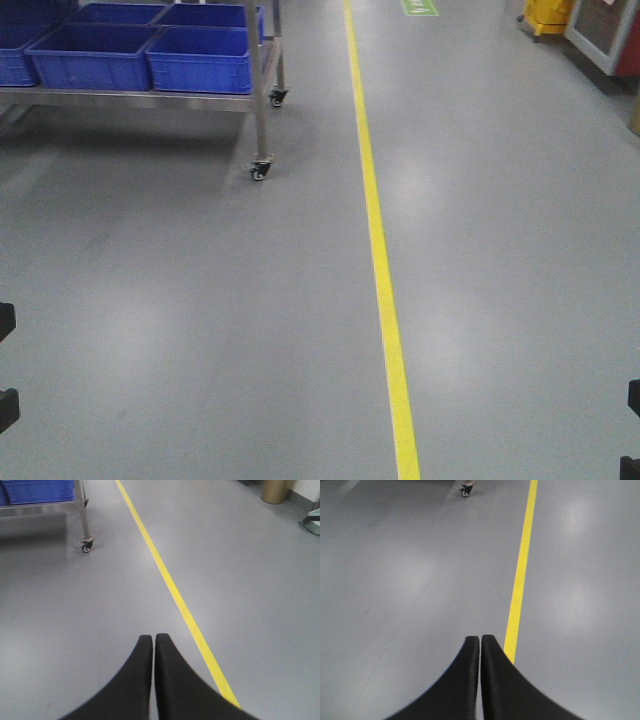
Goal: Move and align brake pads A on conveyor
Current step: 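Turn and drive up to the steel table with two pads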
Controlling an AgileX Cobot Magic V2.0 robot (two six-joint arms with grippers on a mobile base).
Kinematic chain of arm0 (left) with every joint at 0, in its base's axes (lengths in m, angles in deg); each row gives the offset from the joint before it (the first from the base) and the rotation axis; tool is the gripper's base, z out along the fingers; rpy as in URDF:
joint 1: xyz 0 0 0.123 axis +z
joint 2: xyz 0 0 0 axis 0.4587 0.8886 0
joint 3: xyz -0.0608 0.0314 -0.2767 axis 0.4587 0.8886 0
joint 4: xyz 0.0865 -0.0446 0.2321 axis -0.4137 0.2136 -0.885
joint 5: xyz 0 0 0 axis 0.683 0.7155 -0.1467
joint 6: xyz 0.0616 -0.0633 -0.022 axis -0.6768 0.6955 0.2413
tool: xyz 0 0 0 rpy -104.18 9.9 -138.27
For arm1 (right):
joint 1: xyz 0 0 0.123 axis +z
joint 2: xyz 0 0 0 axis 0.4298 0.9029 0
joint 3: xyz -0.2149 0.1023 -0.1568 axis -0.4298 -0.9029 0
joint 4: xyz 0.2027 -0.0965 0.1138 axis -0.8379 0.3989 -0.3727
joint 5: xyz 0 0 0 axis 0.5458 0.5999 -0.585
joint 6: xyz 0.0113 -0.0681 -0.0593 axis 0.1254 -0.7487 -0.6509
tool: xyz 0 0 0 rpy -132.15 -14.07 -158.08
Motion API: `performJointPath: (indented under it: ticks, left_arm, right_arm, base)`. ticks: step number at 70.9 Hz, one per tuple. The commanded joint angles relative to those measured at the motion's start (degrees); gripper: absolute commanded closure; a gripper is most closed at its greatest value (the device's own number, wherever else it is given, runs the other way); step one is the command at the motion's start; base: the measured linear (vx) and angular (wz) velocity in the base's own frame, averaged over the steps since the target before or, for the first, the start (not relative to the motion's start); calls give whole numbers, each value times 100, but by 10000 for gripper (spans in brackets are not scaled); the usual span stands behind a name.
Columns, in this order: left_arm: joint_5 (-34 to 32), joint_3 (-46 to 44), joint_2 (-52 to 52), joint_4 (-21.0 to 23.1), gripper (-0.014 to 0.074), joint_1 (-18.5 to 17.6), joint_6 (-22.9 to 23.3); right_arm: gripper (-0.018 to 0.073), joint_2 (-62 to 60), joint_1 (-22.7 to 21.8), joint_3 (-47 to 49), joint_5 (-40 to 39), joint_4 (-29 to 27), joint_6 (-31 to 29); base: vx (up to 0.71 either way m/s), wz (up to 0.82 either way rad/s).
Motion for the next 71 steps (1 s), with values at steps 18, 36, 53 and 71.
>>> performJointPath:
  ticks: [18, 36, 53, 71]
  left_arm:
    - [-421, -155, -8, 10, 603, -31, 3]
    - [-421, -155, -8, 10, 603, -31, 3]
    - [-421, -155, -8, 10, 603, -31, 3]
    - [-421, -155, -21, 10, 603, -31, 3]
  right_arm:
    - [568, 18, -28, 153, -365, 62, -27]
    - [568, 18, -28, 153, -365, 62, -27]
    - [568, 18, -28, 153, -365, 62, -27]
    - [568, 18, -28, 153, -365, 62, -27]
  base:
    - [8, 42]
    - [6, 78]
    - [5, 109]
    - [8, 101]
